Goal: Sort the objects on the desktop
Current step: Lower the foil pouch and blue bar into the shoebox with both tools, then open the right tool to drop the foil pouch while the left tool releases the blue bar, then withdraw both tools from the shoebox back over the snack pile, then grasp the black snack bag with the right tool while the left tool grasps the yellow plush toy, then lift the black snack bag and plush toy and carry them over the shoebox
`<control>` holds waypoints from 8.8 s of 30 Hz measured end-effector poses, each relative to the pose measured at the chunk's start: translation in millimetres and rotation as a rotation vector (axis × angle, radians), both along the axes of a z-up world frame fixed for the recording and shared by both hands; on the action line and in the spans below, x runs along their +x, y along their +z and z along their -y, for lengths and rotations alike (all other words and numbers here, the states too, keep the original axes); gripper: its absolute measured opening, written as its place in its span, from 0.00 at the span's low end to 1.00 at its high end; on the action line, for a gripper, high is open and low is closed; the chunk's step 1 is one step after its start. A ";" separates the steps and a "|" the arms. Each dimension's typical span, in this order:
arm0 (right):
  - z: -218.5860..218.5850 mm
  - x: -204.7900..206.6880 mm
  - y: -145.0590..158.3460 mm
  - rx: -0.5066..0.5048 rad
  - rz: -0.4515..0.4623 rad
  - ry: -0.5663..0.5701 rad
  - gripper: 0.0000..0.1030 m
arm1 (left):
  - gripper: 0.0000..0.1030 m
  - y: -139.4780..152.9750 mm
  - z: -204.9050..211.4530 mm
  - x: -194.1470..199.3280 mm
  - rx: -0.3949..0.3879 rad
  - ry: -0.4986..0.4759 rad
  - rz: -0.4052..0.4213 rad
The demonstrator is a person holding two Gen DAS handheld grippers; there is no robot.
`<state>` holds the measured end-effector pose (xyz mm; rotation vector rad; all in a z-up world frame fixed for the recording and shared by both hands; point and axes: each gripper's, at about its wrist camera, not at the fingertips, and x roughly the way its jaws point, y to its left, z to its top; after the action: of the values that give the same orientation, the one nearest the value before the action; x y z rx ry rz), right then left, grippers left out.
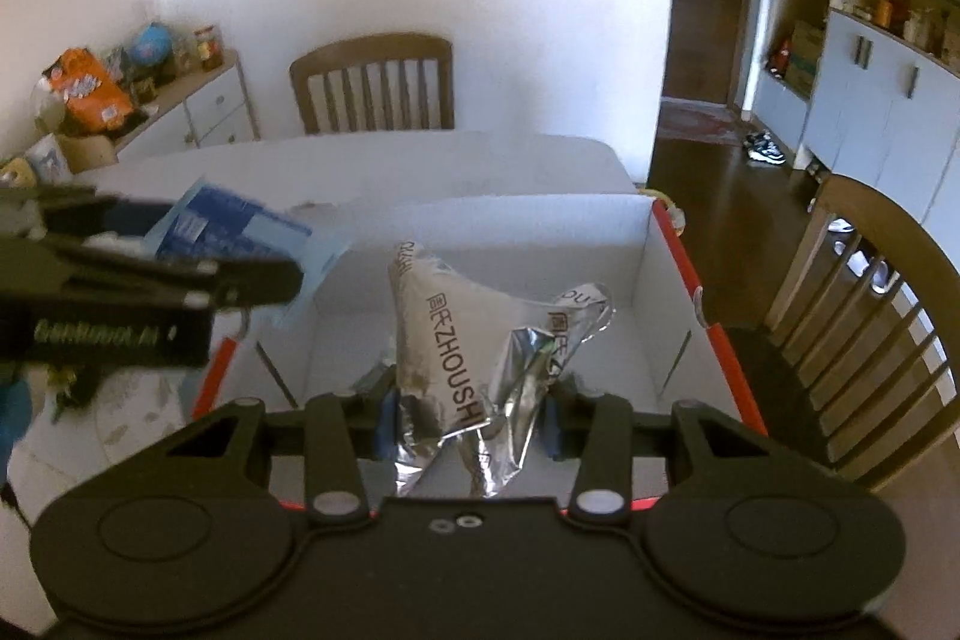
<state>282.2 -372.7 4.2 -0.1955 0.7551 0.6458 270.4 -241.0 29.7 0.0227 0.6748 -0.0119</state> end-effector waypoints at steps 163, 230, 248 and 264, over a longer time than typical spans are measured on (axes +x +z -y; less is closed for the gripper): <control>-209.7 -142.9 -15.4 0.062 -0.050 0.092 0.91 | 1.00 -34.0 -234.1 -178.9 -0.116 0.211 -0.067; -337.6 -138.4 -115.3 -0.100 -0.042 0.134 0.65 | 0.93 -117.1 -320.5 -156.0 -0.147 0.313 -0.147; -338.0 -138.4 -113.8 -0.086 -0.017 0.181 0.41 | 0.59 -123.3 -321.7 -155.7 -0.189 0.297 -0.152; -322.3 -137.3 -100.0 -0.066 -0.041 0.142 0.35 | 0.45 -113.4 -313.7 -158.8 -0.207 0.290 -0.163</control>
<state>144.9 -50.4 -95.8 -0.2984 0.8079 0.7618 111.6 72.8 -83.7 -0.2779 0.8324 0.1968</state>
